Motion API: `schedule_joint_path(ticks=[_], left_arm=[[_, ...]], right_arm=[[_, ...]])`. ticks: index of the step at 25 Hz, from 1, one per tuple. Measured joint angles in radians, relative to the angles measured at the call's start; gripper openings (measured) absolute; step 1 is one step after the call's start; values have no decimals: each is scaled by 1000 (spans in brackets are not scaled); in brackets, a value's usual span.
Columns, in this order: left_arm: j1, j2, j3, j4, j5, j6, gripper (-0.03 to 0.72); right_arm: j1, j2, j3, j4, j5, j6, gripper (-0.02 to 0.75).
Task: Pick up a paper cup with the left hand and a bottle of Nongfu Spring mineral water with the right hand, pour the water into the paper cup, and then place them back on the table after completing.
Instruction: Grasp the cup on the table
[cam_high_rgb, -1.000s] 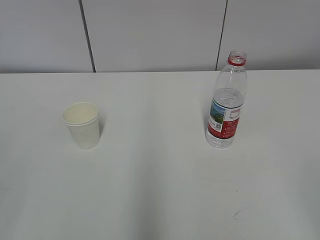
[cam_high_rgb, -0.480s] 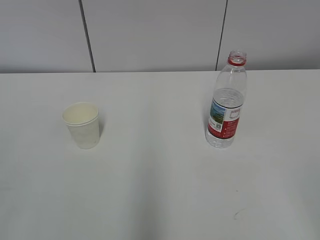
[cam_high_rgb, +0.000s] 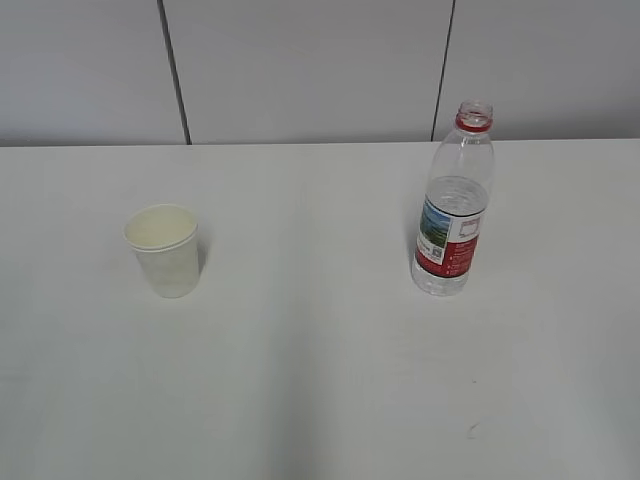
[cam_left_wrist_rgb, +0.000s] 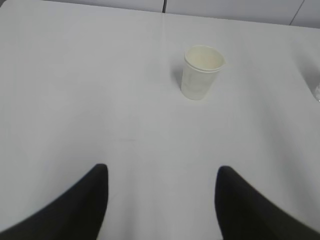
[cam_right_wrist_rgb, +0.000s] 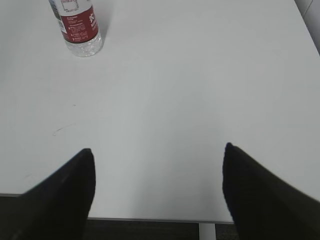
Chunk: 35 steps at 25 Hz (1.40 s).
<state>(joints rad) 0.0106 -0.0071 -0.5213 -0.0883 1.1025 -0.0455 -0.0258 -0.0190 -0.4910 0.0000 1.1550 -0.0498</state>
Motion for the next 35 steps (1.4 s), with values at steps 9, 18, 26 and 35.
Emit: schedule_joint_path(ticks=[9, 18, 26, 35], left_arm=[[0, 49, -32, -2, -202, 152, 426], [-1, 354, -34, -7, -503, 162, 426], [-1, 618, -34, -11, -756, 163, 426], [-1, 963, -9, -11, -1072, 164, 391]], right_arm=[[0, 0, 0, 0, 0, 0, 587], [0, 0, -3, 0, -8, 0, 587], [0, 102, -20, 0, -111, 0, 587], [0, 201, -20, 0, -375, 0, 587]])
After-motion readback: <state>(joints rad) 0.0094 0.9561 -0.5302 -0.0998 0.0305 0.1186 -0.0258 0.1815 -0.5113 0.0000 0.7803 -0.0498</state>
